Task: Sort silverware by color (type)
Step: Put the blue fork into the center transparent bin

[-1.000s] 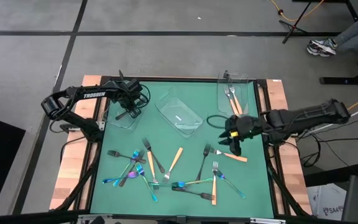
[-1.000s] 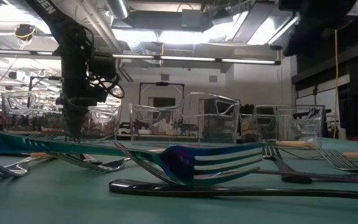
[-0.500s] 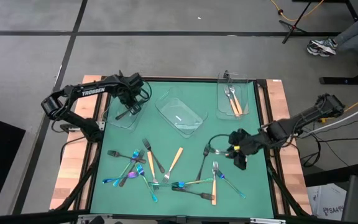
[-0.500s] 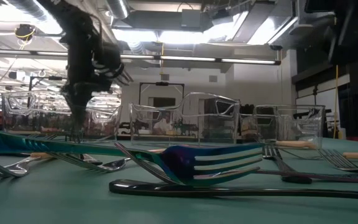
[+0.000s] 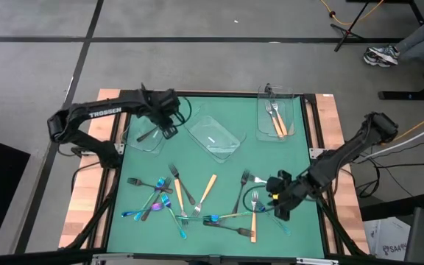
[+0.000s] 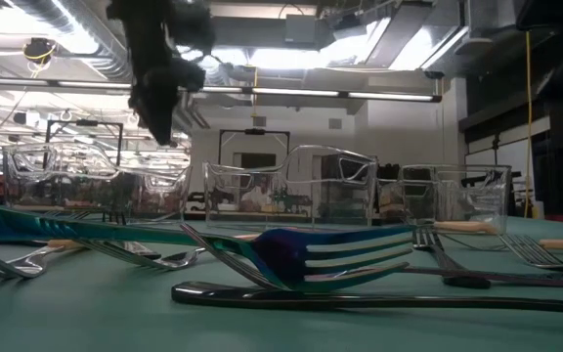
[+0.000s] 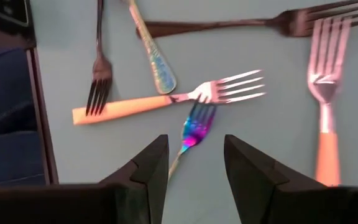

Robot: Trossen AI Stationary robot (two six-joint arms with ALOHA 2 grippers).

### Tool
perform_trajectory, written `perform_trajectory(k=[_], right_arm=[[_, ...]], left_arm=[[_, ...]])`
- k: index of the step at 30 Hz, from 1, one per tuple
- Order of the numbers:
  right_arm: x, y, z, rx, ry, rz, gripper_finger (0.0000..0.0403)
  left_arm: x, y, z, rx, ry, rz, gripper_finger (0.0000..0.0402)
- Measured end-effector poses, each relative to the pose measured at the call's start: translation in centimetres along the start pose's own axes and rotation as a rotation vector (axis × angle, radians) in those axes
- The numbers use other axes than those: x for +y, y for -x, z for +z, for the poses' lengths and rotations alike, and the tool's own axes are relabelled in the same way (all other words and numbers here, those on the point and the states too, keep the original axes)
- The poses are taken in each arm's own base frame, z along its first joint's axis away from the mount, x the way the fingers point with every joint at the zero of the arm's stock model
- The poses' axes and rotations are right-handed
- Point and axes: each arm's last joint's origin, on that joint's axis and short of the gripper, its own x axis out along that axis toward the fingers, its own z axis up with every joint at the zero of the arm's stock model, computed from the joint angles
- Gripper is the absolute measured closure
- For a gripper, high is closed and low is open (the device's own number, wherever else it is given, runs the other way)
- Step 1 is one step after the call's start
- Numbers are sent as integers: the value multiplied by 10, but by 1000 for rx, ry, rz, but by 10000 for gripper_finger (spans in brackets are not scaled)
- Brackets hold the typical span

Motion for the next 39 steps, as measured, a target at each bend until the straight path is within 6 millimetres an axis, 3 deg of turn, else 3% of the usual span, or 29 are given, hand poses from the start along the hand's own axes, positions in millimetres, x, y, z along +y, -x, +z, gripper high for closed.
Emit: perform_trajectory(k=[11, 17, 24, 39], right_arm=[[17, -33, -19, 71, -48, -40, 260], [23, -53, -34, 121, -81, -99, 260], [27, -67, -42, 122, -64, -115, 260], [25, -84, -45, 133, -56, -170, 260]], left_arm=[[-86, 26, -29, -97, -65, -140, 320], [-115, 36, -41, -188, -75, -169, 321], [-130, 42, -52, -222, -135, -169, 321], [-134, 44, -56, -243, -106, -153, 321]])
